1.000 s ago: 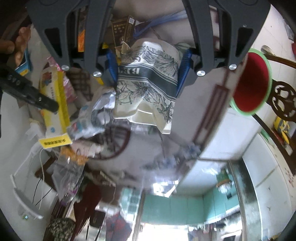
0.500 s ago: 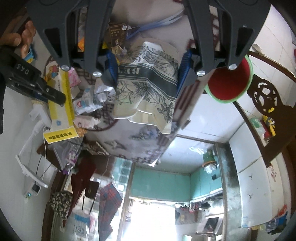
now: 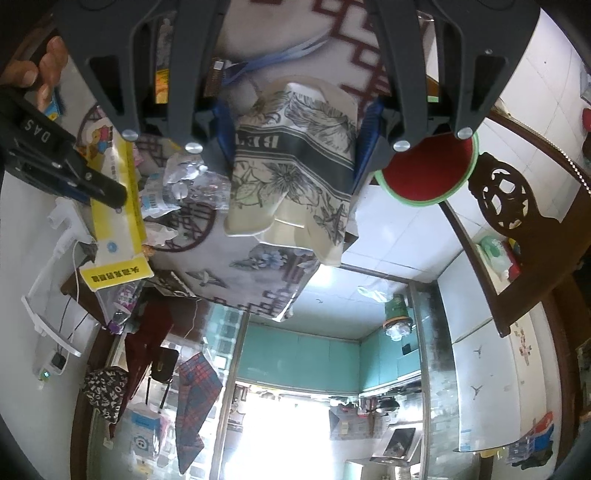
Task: Collect trash
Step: 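Lift and carry the paper bag and yellow box over the red bucket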
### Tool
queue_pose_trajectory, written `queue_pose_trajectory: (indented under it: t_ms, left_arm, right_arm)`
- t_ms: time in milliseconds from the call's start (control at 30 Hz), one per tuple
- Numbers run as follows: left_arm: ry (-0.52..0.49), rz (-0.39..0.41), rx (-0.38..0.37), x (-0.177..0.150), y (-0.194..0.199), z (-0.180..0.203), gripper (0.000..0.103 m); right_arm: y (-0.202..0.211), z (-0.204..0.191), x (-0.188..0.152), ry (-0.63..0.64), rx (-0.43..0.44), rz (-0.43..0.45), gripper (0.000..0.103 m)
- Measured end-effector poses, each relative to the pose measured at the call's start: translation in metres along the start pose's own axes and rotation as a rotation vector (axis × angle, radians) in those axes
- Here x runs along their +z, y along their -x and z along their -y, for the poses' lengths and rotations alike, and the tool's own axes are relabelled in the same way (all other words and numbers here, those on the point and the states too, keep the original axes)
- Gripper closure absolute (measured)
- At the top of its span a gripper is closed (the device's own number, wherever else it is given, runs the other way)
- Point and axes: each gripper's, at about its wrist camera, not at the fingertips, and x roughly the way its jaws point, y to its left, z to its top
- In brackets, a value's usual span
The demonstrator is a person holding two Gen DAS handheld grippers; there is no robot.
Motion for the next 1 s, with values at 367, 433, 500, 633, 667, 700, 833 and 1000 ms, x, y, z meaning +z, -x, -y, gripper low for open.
queue_pose_trajectory:
  t_ms: [367,433,500,633,667,700,833,1000]
  left_arm:
    - [-0.019,-0.028,-0.047,0.011,-0.021,-0.036,0.050]
    - [-0.025,-0.042,-0.060,0.012,-0.028,-0.043,0.050]
    - [-0.026,-0.046,-0.064,0.014,-0.032,-0.053,0.050]
    - [-0.009,-0.059,-0.053,0.016,-0.040,-0.080,0.050]
    - [0.000,-0.063,-0.048,0.016,-0.042,-0.088,0.050]
    - [0.009,-0.068,-0.044,0.016,-0.044,-0.096,0.050]
    - [0.039,-0.090,-0.020,0.014,-0.051,-0.126,0.050]
    - [0.087,-0.110,0.019,0.010,-0.056,-0.167,0.050]
  right_arm:
    - [-0.028,-0.026,0.007,-0.014,-0.039,-0.013,0.073]
    - [-0.036,-0.031,0.008,-0.022,-0.047,-0.026,0.073]
    - [-0.043,-0.036,0.010,-0.020,-0.054,-0.033,0.072]
    - [-0.062,-0.054,0.016,-0.009,-0.057,-0.044,0.072]
    - [-0.068,-0.060,0.017,-0.002,-0.055,-0.053,0.073]
    - [-0.073,-0.064,0.018,0.002,-0.053,-0.059,0.073]
    - [-0.100,-0.089,0.020,0.029,-0.034,-0.096,0.072]
    - [-0.133,-0.119,0.022,0.062,-0.002,-0.140,0.072]
